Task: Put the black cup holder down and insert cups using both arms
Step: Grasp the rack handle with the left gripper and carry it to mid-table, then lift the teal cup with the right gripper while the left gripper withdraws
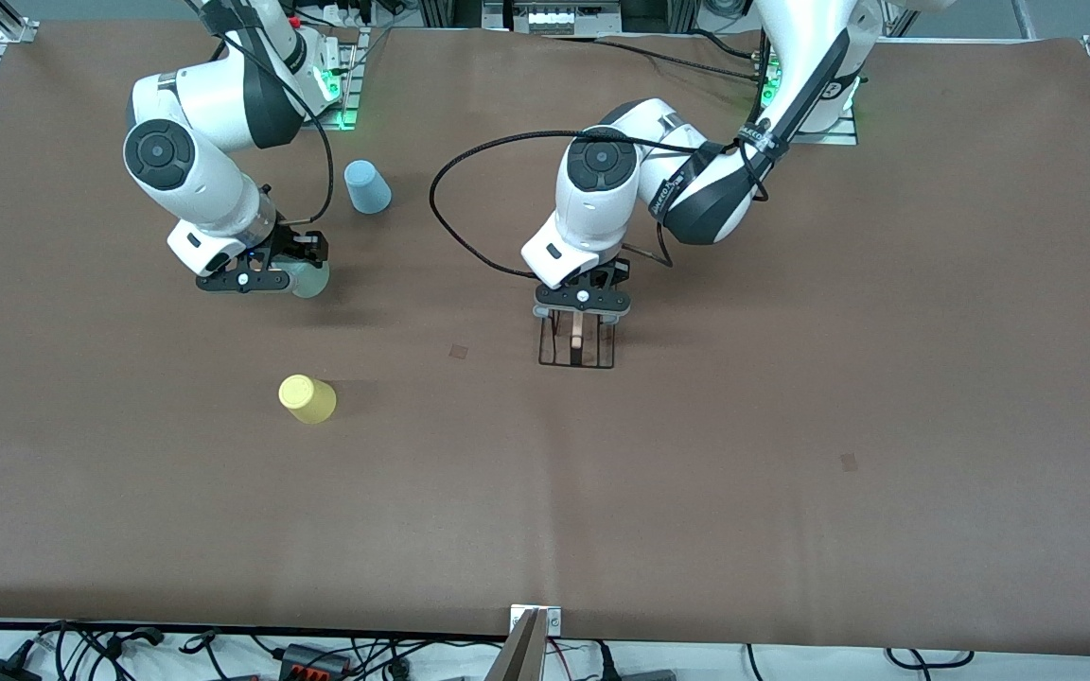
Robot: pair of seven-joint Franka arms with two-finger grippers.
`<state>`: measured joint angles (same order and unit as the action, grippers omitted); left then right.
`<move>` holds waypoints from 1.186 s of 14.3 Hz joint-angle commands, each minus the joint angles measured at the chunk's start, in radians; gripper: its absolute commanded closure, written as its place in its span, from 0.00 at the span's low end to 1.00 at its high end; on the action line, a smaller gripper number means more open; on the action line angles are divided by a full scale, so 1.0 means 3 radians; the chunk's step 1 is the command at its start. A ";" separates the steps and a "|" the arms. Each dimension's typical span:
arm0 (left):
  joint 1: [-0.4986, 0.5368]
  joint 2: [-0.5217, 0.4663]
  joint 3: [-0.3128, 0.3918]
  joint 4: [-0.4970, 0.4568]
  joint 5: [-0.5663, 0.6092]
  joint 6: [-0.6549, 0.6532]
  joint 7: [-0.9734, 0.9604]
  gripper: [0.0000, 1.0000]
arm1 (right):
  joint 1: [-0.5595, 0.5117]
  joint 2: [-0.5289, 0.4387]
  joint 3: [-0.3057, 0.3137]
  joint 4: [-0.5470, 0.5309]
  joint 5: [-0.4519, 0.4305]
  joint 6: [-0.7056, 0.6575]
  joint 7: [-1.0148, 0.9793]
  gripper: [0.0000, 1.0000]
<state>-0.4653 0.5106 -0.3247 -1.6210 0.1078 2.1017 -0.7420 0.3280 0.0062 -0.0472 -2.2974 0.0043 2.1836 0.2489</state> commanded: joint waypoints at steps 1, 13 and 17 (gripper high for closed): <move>-0.0024 0.0016 0.0024 0.0096 0.0197 -0.0062 -0.0053 0.00 | -0.0025 -0.0010 0.0019 0.0019 -0.0014 -0.0002 -0.0063 0.90; 0.1197 -0.0894 0.0024 0.0101 0.0244 -0.1135 0.1781 0.00 | 0.0163 -0.0108 0.1082 0.0411 0.0047 -0.0145 0.2526 0.90; 0.1637 -0.1159 0.0008 0.0060 0.0193 -0.1359 0.2395 0.00 | 0.0578 0.0361 0.1154 0.1034 0.0042 -0.0120 0.3514 0.89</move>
<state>-0.0193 0.2250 -0.3047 -1.5719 0.1633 1.7494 -0.1016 0.4671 0.0039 0.2941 -2.1212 0.0101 2.1699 1.1779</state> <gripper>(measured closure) 0.000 0.317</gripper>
